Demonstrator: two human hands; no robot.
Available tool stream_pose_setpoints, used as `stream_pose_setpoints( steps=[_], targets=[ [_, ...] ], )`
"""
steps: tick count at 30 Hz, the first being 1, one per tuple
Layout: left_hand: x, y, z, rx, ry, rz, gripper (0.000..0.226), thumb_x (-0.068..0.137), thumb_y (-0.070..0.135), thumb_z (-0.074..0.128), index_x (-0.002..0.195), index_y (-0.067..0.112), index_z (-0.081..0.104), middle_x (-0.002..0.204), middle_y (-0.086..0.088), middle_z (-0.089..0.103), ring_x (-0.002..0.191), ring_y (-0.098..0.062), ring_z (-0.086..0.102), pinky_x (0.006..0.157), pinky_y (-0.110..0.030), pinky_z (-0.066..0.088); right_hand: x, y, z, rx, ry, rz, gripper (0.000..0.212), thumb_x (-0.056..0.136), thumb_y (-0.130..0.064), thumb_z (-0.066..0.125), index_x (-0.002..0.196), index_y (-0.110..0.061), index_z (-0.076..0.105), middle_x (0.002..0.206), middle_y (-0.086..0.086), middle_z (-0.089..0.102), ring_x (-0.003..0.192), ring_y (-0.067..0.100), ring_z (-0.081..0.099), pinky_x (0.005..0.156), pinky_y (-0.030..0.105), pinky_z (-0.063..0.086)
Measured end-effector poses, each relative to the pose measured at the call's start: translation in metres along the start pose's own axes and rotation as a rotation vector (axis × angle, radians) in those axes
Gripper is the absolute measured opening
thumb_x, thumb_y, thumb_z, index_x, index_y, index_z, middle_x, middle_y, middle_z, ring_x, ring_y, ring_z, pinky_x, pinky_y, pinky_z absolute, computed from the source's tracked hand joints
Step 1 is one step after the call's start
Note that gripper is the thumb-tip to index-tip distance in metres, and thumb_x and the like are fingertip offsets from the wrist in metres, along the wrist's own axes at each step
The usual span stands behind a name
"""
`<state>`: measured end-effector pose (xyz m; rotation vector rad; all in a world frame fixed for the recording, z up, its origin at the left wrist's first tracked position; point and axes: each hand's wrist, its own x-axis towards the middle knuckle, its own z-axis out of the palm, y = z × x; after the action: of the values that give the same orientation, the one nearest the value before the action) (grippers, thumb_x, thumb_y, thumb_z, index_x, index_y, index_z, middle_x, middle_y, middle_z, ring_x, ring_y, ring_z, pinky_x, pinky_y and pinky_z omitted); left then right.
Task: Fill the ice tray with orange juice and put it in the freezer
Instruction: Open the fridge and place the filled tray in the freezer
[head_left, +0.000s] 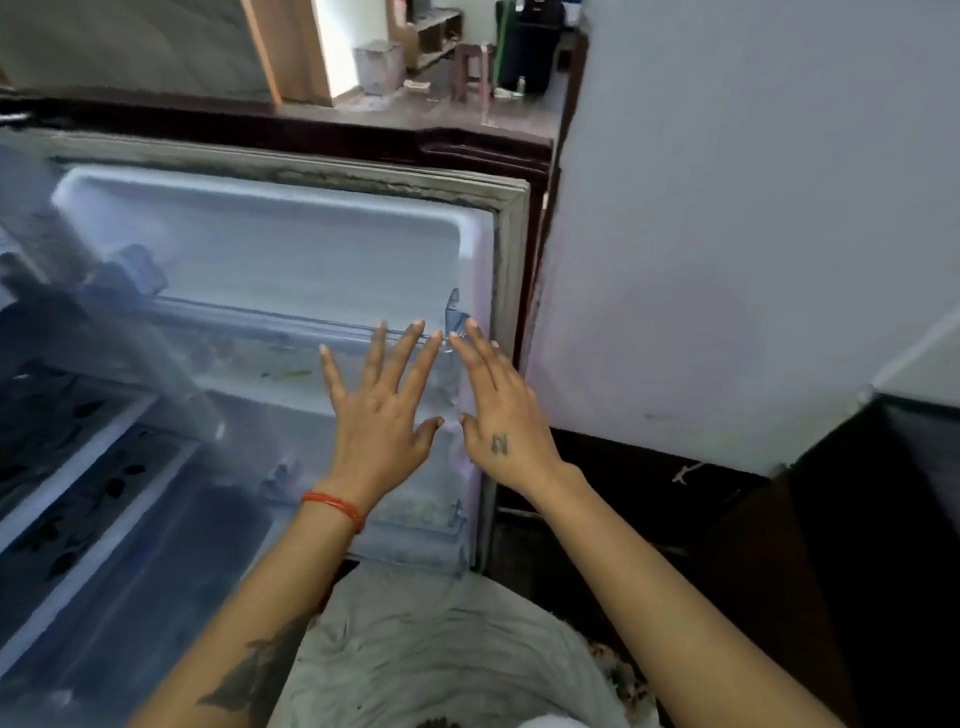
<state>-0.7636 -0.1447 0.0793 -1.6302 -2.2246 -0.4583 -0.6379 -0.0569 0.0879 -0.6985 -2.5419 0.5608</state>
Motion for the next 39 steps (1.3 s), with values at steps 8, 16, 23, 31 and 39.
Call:
stream_pose_setpoints(
  steps=[8, 16, 23, 31, 39],
  targets=[
    [0.069, -0.031, 0.025, -0.005, -0.090, -0.042, 0.093, 0.073, 0.034, 0.076, 0.149, 0.018, 0.024, 0.155, -0.009, 0.026, 0.143, -0.041, 0.013, 0.104, -0.074, -0.002, 0.065, 0.026, -0.005, -0.055, -0.003, 0.245, 0.089, 0.083, -0.004, 0.057, 0.149, -0.023, 0.001, 0.156, 0.007, 0.020, 0.141, 0.029, 0.023, 0.110, 0.043, 0.033],
    [0.115, -0.035, 0.048, 0.044, -0.168, -0.013, 0.102, 0.074, 0.043, 0.072, 0.151, 0.016, 0.012, 0.158, -0.011, 0.015, 0.142, -0.044, 0.007, 0.106, -0.072, -0.004, 0.121, 0.033, -0.005, -0.159, -0.015, 0.373, 0.096, 0.080, -0.006, 0.062, 0.149, -0.020, -0.003, 0.149, 0.012, 0.033, 0.111, 0.032, 0.053, 0.079, 0.035, 0.046],
    [0.127, -0.032, 0.051, -0.017, -0.203, 0.019, 0.090, 0.082, 0.048, 0.062, 0.151, 0.014, 0.013, 0.160, -0.012, 0.000, 0.143, -0.044, -0.008, 0.106, -0.067, -0.012, 0.122, 0.041, -0.016, -0.053, -0.072, 0.476, 0.081, 0.086, -0.015, 0.056, 0.150, -0.022, 0.007, 0.145, 0.015, 0.039, 0.122, 0.035, 0.048, 0.095, 0.039, 0.044],
    [0.079, 0.053, 0.058, -0.660, -0.348, 0.135, 0.066, 0.085, 0.018, 0.065, 0.142, 0.003, 0.035, 0.144, -0.018, 0.043, 0.131, -0.035, 0.041, 0.105, -0.046, 0.037, -0.001, 0.058, -0.048, -0.040, 0.092, 0.646, 0.063, 0.094, -0.030, 0.048, 0.148, -0.015, 0.019, 0.153, 0.007, 0.027, 0.140, 0.024, 0.023, 0.115, 0.036, 0.020],
    [0.032, 0.216, 0.051, -0.785, -0.575, 0.511, 0.060, 0.087, 0.033, 0.064, 0.139, 0.015, 0.041, 0.140, -0.009, 0.048, 0.126, -0.027, 0.047, 0.099, -0.039, 0.040, -0.184, 0.065, -0.102, -0.095, 0.389, 1.015, 0.062, 0.092, -0.036, 0.052, 0.146, -0.018, 0.025, 0.152, 0.008, 0.030, 0.142, 0.027, 0.020, 0.116, 0.044, 0.019]
  ],
)
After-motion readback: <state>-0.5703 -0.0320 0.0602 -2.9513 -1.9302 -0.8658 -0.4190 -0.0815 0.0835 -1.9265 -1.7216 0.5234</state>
